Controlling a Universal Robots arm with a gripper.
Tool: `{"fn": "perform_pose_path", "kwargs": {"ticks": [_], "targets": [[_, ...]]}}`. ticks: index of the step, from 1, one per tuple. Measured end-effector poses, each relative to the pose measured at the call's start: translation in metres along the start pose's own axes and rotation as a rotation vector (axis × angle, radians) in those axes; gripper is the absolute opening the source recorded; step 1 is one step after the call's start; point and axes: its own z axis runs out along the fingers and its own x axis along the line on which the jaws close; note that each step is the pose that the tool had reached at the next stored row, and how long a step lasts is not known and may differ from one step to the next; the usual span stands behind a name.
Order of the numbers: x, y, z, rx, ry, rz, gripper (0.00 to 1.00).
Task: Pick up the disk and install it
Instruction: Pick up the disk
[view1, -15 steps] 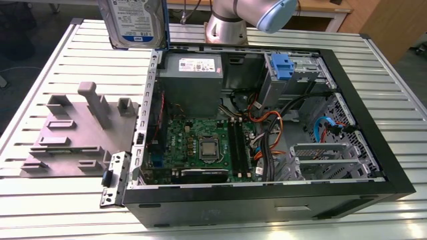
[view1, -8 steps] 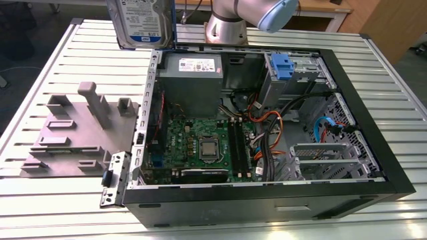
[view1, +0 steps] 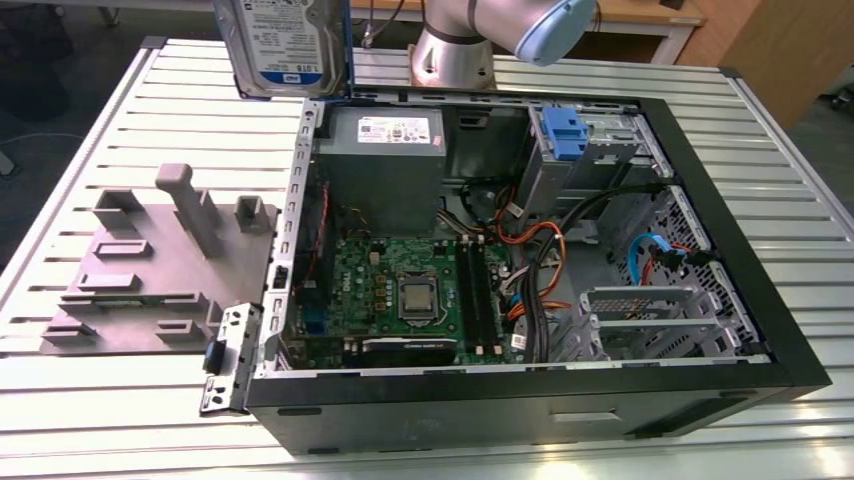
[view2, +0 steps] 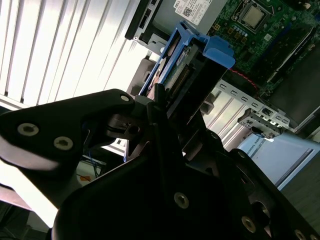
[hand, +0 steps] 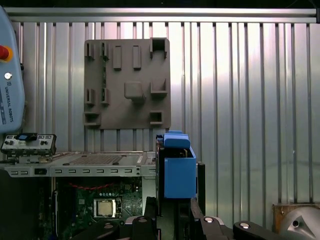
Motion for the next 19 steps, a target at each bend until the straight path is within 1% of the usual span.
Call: {"fn": "perform_pose_path", "kwargs": {"ticks": [1, 2, 5, 19], "targets": [[0.0000, 0.0000, 0.0000, 0.0000, 0.0000, 0.000, 0.35], [-0.0001, -0.0020, 0.0000, 0.0000, 0.0000, 0.000, 0.35], [-0.0001, -0.0040, 0.0000, 0.0000, 0.0000, 0.000, 0.35], [-0.0001, -0.0052, 0.0000, 0.0000, 0.0000, 0.000, 0.35]]}}
